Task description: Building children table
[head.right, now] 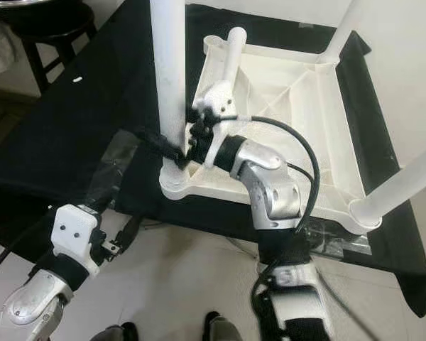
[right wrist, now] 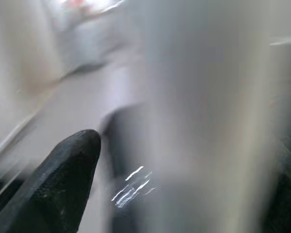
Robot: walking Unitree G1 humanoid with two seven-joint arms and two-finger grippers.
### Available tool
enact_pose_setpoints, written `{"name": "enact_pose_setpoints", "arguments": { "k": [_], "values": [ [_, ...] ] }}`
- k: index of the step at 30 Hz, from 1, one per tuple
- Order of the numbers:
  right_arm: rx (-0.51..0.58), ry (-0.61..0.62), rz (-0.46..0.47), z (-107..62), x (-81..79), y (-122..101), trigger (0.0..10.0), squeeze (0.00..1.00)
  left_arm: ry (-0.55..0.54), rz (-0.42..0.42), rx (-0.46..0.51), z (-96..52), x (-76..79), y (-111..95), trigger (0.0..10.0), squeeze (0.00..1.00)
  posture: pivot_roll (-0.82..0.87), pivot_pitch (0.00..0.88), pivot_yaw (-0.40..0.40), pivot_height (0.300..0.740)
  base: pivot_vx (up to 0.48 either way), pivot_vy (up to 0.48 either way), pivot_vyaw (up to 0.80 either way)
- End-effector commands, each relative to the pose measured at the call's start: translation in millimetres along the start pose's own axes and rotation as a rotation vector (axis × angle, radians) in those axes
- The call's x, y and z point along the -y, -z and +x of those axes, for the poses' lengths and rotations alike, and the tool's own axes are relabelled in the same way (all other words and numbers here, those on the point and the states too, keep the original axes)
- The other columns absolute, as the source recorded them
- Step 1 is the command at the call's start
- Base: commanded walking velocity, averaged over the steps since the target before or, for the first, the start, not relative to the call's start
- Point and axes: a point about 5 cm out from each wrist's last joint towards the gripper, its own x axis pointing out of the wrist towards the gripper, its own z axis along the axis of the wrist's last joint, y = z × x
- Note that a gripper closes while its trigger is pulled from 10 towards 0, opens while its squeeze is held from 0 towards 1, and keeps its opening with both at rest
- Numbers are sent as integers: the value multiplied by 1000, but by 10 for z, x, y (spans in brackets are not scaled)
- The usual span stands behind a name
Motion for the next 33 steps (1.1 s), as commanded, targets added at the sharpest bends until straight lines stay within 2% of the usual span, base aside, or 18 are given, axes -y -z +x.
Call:
{"name": "enact_pose_setpoints", "arguments": {
  "k": [1,2,3,7,8,10,11,22,24,25,26,27,28,29,30,31,32,33],
  "values": [
    [4,-190,-28,32,-57,-66,10000,0,8,21,-20,-55,7,8,10000,0,65,252,-28,740,0,0,0],
    [4,-190,-28,32,-57,-66,10000,0,8,21,-20,-55,7,8,10000,0,65,252,-28,740,0,0,0],
    [0,-237,-25,25,35,-124,10000,0,8,20,-26,-90,9,8,10000,0,76,263,-23,740,0,0,0],
    [8,-242,-19,32,130,-180,10000,0,8,20,-30,-113,14,5,10000,0,86,267,-25,740,0,0,0],
    [10,-245,-14,41,186,-209,5059,0,7,20,-32,-123,17,3,10000,0,90,270,-26,740,0,0,0],
    [14,-259,-8,40,224,-228,5059,0,7,20,-33,-131,20,2,10000,0,92,272,-27,740,0,0,0],
    [20,-277,1,30,258,-251,0,0,6,19,-35,-140,22,1,10000,0,96,275,-28,740,0,0,0],
    [-14,-329,2,-122,353,-200,0,0,-5,15,-35,-145,32,-1,10000,0,76,277,-47,740,0,0,0],
    [-27,-221,-32,-239,307,-63,0,0,-7,12,-34,-140,42,5,10000,0,68,272,-59,740,0,0,0],
    [-27,-221,-32,-239,307,-63,0,0,-7,12,-34,-140,42,5,10000,0,68,272,-59,740,0,0,0],
    [-19,-161,-23,-279,257,7,0,0,-8,11,-33,-139,46,6,10000,0,60,271,-69,740,0,0,0],
    [6,-78,1,-285,91,127,0,0,-11,10,-31,-143,45,3,10000,0,54,274,-76,740,0,0,0],
    [6,-78,1,-285,91,127,0,0,-11,10,-31,-143,45,3,10000,0,54,274,-76,740,0,0,0],
    [25,-28,20,-292,-28,193,0,0,-13,10,-30,-146,43,0,10000,0,54,274,-76,740,0,0,0],
    [25,-28,20,-292,-28,193,0,0,-13,10,-30,-146,43,0,10000,0,54,274,-76,740,0,0,0],
    [43,91,63,-230,-239,318,0,0,-16,11,-28,-151,34,-5,10000,0,48,281,-67,740,0,0,0],
    [-121,542,55,-187,-386,569,0,0,-17,15,-28,-152,16,-3,10000,0,23,282,-51,740,0,0,0],
    [-182,848,84,-206,-579,677,0,0,-13,20,-27,-138,4,-6,10000,0,10,279,-43,740,0,0,0]
  ]
}}
